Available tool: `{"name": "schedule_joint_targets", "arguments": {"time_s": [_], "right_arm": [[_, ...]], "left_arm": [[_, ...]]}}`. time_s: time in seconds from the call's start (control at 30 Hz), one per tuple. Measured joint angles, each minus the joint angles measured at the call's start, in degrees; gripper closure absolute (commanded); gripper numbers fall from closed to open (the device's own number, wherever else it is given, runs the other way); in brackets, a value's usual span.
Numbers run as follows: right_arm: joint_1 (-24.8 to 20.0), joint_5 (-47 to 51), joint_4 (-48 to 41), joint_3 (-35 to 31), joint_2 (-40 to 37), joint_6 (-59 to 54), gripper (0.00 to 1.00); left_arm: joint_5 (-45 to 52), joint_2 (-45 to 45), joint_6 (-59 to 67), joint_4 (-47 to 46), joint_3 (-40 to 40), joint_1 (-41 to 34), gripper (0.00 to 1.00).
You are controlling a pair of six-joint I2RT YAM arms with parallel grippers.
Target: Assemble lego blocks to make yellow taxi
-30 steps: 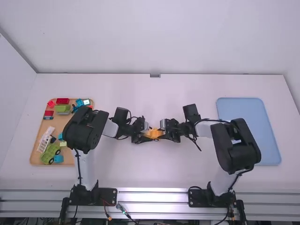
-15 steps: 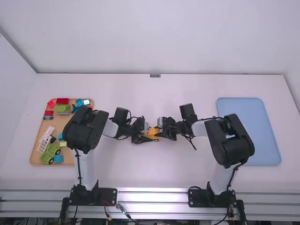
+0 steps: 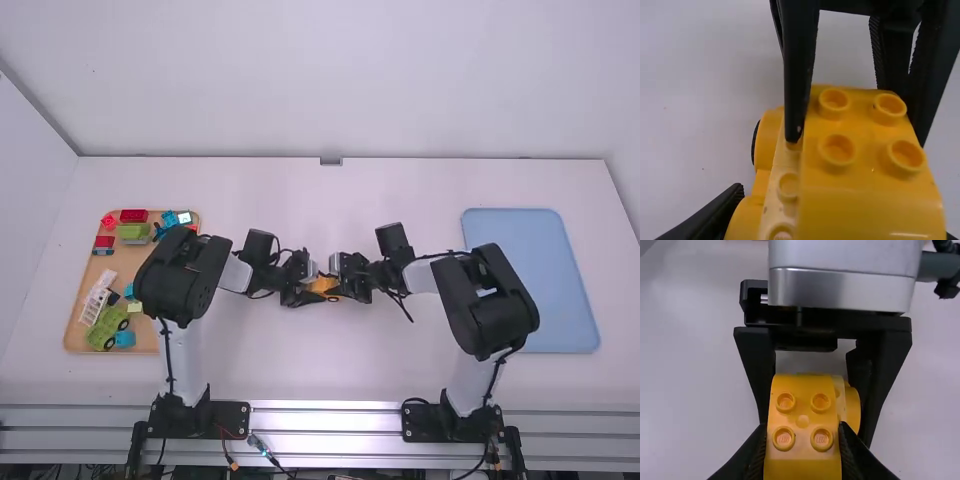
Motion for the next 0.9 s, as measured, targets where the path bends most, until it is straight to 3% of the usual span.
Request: {"name": "schedule_joint_targets", "arguments": {"time_s": [0.9], "right_arm": [[-0.44,-2.80,3.72,1.99,4.13,4.55,0.95]], "left_arm": [[-0.44,0.00,0.63,-0.15,0.00,0.44,0.40]]}}
